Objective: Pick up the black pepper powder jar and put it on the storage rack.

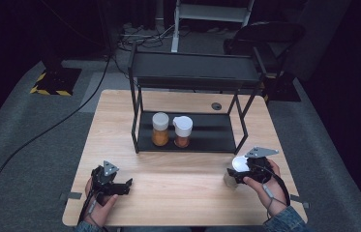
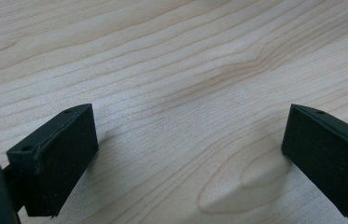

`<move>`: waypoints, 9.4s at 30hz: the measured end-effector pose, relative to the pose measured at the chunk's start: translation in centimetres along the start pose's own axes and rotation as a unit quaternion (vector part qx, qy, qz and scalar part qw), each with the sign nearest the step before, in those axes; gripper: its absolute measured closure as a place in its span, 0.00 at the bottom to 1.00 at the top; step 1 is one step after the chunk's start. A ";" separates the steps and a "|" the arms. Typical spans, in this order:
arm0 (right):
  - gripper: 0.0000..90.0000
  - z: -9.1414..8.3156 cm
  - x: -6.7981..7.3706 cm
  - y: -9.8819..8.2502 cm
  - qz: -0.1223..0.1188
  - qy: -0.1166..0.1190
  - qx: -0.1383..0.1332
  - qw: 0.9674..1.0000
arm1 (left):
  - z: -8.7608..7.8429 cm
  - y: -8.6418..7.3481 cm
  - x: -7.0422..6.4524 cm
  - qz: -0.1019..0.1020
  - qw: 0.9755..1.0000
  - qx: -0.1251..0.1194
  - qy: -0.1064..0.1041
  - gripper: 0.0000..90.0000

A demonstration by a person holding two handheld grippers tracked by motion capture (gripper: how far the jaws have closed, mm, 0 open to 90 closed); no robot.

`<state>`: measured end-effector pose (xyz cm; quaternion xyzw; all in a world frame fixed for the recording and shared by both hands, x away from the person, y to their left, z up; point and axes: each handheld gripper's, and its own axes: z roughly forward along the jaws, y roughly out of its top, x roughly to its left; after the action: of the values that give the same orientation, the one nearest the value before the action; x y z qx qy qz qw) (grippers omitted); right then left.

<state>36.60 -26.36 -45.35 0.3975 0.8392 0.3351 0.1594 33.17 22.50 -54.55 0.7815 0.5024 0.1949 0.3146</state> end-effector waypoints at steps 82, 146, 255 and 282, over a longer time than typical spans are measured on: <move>0.21 2.0 -1.4 14.5 -0.068 0.008 0.004 0.998 | -0.1 -0.1 -0.1 -0.001 1.000 -0.001 0.000 0.04; 0.21 10.8 -2.3 14.3 -0.051 0.028 0.023 0.998 | 0.0 -0.1 -0.1 -0.001 1.000 0.000 0.002 0.03; 0.09 1.2 -1.4 1.3 -0.014 0.034 -0.084 0.996 | 0.0 -0.1 -0.1 -0.002 1.000 -0.001 0.002 0.03; 0.11 4.6 -1.1 -3.4 0.017 0.032 -0.061 0.997 | 0.0 -0.1 -0.1 -0.002 1.000 0.000 0.003 0.03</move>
<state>37.83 -26.78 -51.07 0.3902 0.8151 0.4007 0.1510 33.06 22.46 -54.57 0.7798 0.5051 0.1962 0.3136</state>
